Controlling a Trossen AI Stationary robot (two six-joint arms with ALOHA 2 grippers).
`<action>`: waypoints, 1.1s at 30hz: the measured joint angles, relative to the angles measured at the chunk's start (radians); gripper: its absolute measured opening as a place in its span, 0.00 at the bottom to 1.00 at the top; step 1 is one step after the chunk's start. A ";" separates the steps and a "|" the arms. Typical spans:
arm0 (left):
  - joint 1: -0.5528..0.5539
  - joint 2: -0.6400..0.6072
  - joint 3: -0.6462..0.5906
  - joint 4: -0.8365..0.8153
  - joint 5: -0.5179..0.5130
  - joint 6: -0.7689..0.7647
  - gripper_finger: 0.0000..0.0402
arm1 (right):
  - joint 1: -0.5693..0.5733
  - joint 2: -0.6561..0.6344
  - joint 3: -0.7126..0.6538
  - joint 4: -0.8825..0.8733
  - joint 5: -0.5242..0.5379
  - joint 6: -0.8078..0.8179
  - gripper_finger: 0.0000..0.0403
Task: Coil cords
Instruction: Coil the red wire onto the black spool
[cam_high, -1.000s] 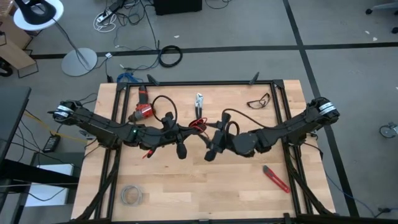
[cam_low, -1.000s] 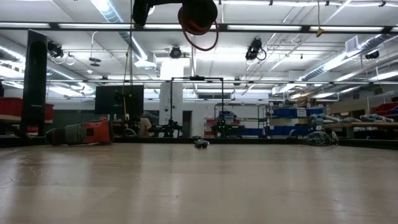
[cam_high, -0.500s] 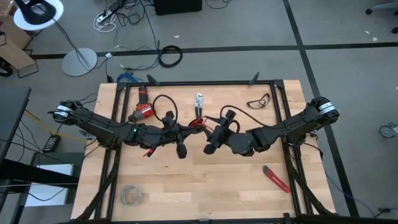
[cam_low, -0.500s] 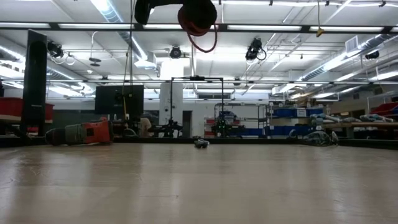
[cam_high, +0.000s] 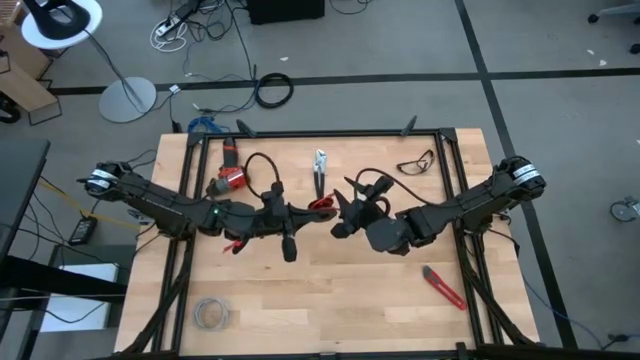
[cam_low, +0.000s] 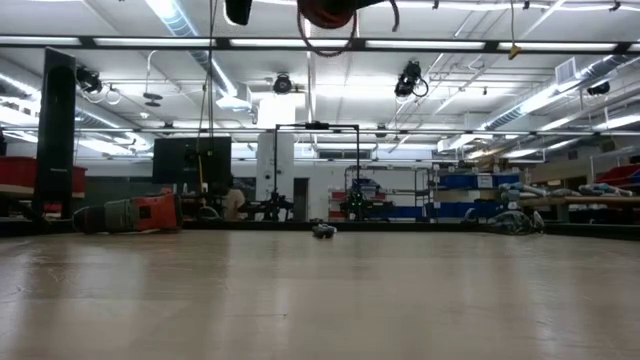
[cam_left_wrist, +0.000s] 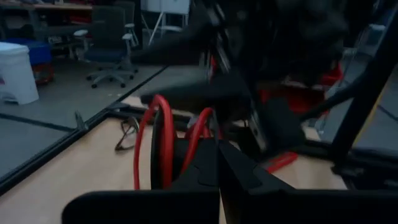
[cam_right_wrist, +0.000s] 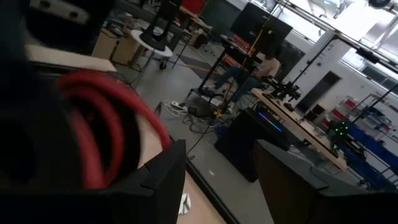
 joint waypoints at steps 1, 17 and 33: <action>0.000 0.000 0.000 0.015 0.005 0.003 0.00 | 0.003 0.000 0.000 -0.019 0.003 0.016 0.47; -0.001 0.000 0.000 0.258 0.127 -0.030 0.00 | 0.124 0.000 -0.001 0.011 0.214 -0.046 0.45; 0.022 0.000 -0.026 0.317 0.129 -0.149 0.00 | 0.337 -0.001 -0.001 0.557 0.275 -0.607 0.39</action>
